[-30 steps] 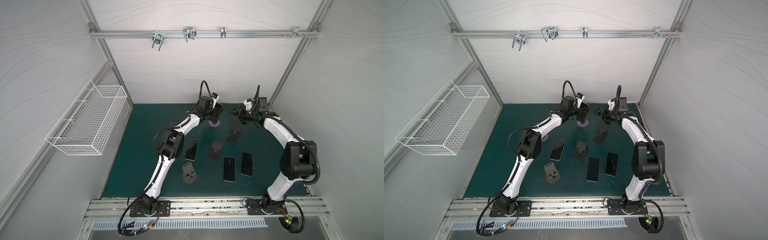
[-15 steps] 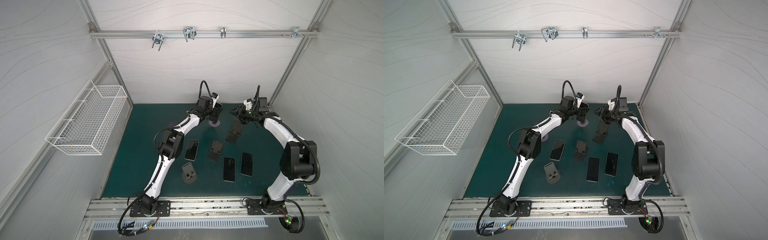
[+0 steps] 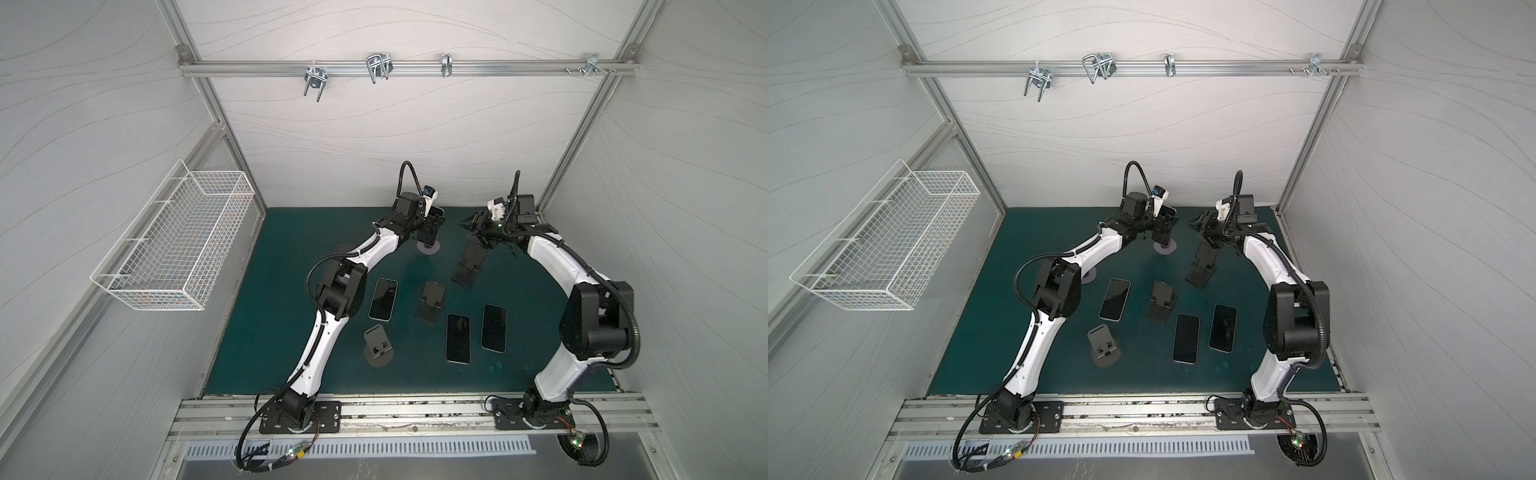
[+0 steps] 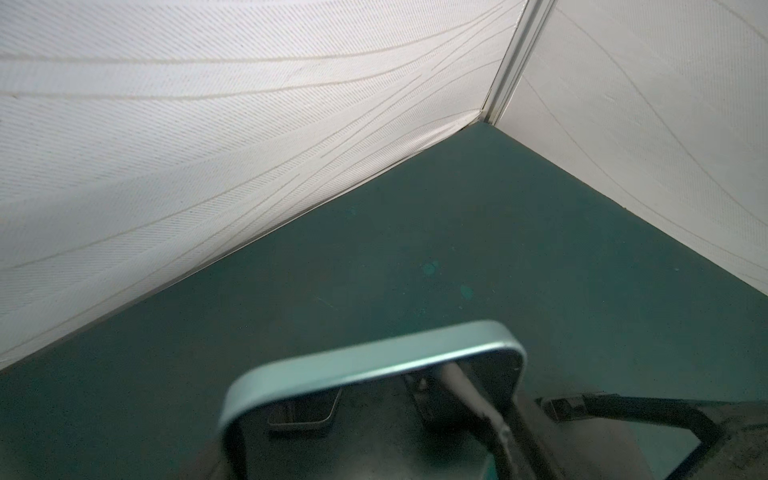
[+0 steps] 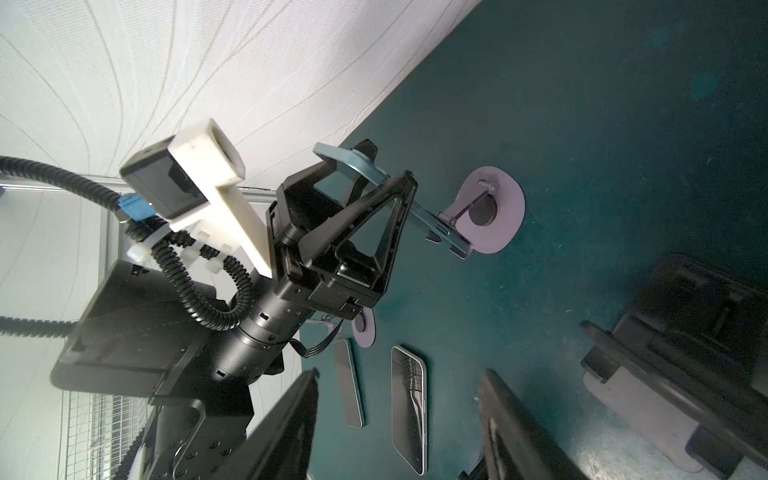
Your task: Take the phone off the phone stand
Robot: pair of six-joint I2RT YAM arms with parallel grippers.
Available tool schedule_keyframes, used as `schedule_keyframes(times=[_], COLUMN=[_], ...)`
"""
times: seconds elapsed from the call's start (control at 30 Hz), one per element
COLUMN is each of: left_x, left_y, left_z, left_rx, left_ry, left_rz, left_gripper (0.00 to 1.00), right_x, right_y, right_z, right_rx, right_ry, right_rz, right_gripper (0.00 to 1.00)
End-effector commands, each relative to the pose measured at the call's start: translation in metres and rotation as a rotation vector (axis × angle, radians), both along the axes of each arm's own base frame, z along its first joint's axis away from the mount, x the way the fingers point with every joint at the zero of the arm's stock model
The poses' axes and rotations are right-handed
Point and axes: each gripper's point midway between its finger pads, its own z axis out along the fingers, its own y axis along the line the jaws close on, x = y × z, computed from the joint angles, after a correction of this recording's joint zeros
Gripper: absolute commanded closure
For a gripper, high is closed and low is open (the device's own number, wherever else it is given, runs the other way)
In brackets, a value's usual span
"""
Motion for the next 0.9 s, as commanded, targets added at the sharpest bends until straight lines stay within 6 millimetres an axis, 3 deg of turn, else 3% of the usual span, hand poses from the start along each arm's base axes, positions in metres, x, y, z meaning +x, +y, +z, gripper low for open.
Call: schedule_keyframes(times=[0.0,0.87], left_x=[-0.001,-0.009], left_y=[0.000,0.005], left_z=[0.068,0.103], left_rx=[-0.057,-0.072], left_ry=[-0.135,-0.180], left_rz=[-0.017,-0.017], left_gripper=[0.32,0.33], right_x=[-0.002,-0.008], right_y=[-0.003,0.000], right_z=[0.022,0.034], right_rx=[0.017,-0.007], right_ry=[-0.033,-0.065], right_rz=[-0.011,0.004], right_gripper=[0.38,0.39])
